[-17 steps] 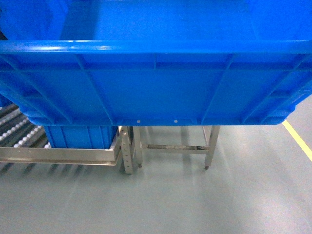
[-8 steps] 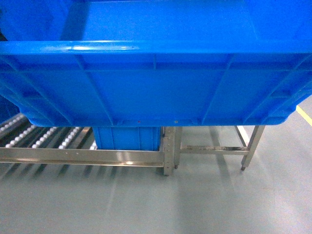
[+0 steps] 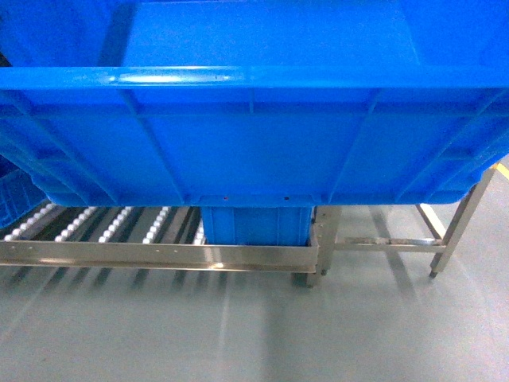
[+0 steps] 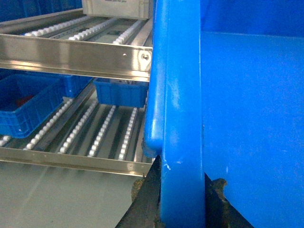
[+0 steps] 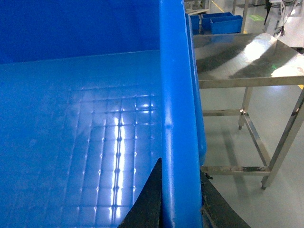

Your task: Place box next to blue box on left shelf

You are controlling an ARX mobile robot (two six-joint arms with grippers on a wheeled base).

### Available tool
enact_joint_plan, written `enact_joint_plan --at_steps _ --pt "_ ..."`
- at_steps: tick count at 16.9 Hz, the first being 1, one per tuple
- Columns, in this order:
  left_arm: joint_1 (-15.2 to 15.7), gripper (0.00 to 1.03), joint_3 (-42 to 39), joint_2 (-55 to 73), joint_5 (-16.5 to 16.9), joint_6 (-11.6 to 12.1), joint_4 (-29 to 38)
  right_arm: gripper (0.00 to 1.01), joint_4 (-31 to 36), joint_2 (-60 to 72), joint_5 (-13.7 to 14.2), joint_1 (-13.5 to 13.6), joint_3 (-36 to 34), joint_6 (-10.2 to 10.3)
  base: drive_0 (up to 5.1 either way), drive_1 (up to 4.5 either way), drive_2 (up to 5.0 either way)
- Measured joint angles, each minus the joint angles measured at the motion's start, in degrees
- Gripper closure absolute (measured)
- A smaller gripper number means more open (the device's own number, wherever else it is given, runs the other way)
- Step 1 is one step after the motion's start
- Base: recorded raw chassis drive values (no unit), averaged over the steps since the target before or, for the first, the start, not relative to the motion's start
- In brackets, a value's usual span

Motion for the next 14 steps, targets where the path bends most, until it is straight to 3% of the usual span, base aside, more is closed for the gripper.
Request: enact_joint_plan --at_steps 14 --pt "0.00 0.95 0.00 0.00 0.00 0.02 -0.13 0.94 0.00 0.04 -0.04 0.00 -0.04 0.00 -5.0 2.35 2.3"
